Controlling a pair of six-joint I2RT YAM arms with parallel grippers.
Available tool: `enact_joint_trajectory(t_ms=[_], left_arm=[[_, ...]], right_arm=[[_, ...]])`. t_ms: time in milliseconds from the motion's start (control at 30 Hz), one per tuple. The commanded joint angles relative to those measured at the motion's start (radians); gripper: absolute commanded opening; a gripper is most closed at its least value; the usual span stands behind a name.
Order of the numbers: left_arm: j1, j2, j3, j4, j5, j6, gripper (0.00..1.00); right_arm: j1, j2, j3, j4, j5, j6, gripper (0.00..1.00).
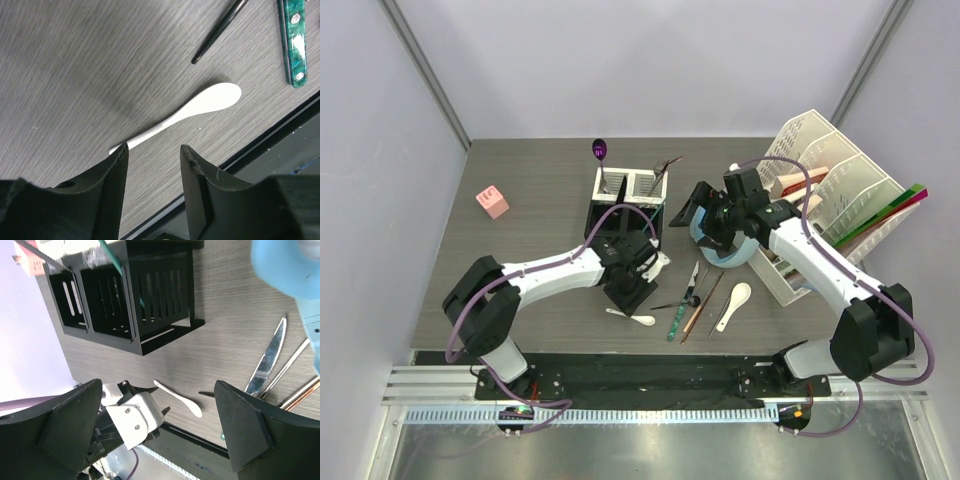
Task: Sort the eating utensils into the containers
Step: Move the container to the center of the board, then pick up the spoon from the center of the board.
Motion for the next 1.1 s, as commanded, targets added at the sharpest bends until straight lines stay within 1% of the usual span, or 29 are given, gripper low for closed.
enact_joint_trajectory(t_ms=[0,67,233,367,533,700,733,800,833,867,1067], left_arm=[[-0.011,-0.030,-0.010,-0.009,0.034,0.010,0.47],[-0.011,-0.013,-0.039,0.014,0.026,0.009,0.46],[-0.011,0.074,0.017,0.008,0.036,-0.005,0.45],[-0.012,0.156,0.080,-0.018,0.118,-0.018,0.45],[-0.014,0.168,0.074,-0.004,0.092,-0.011,0.44],[-0.014,0.200,0.054,-0.015,0.108,-0.016,0.42],[-0.014,0.206,0.051,-0.020,0.115,-0.022,0.40],[-0.012,0.223,0.042,-0.030,0.128,-0.037,0.38],[-0.014,0.226,0.037,-0.033,0.134,-0.044,0.33],[-0.014,0.226,0.033,-0.037,0.132,-0.045,0.31],[-0.014,0.217,0.037,-0.052,0.117,-0.056,0.27]], right_arm=[[-0.025,-0.035,-0.008,0.027,0.000,0.013,1.00],[-0.027,-0.040,-0.019,0.026,0.000,0.010,1.00],[-0.044,-0.074,-0.039,0.029,0.003,0.020,1.00],[-0.062,-0.088,-0.036,0.032,0.000,0.022,1.00],[-0.085,-0.111,-0.047,0.033,0.000,0.031,1.00],[-0.125,-0.159,-0.090,0.033,-0.012,0.039,1.00],[-0.134,-0.170,-0.108,0.033,-0.012,0.040,1.00],[-0.162,-0.198,-0.123,0.033,-0.015,0.042,1.00],[-0.169,-0.203,-0.134,0.032,-0.023,0.042,1.00],[-0.177,-0.204,-0.136,0.032,-0.027,0.034,1.00],[-0.225,-0.184,-0.104,0.029,-0.044,0.008,1.00]])
